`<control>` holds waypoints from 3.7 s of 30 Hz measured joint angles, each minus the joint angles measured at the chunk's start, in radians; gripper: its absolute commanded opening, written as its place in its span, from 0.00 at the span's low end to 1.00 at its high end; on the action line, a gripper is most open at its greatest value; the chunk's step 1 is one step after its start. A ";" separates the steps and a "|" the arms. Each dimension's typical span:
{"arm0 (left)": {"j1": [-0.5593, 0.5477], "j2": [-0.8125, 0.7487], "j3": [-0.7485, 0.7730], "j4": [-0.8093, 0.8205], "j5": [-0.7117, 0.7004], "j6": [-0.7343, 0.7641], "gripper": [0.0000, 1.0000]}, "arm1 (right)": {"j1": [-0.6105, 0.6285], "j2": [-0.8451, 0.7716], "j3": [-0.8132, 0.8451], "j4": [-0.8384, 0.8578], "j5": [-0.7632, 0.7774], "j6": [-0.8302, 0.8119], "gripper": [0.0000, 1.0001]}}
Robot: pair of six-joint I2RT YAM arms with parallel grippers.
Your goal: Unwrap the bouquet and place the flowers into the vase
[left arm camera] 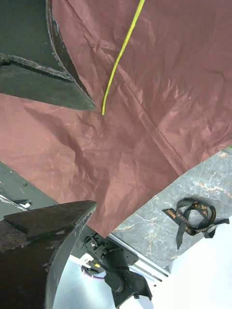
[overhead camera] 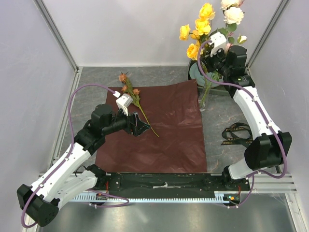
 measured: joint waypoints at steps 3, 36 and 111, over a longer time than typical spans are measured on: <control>0.001 0.000 0.000 0.000 0.000 0.000 0.82 | 0.000 0.015 0.000 0.000 -0.018 -0.008 0.04; 0.001 0.005 0.000 0.000 0.003 0.008 0.82 | 0.002 0.006 -0.101 0.053 0.047 0.038 0.62; 0.247 0.459 -0.162 0.370 -0.225 -0.645 0.63 | 0.203 -0.795 -0.801 -0.346 0.030 0.674 0.98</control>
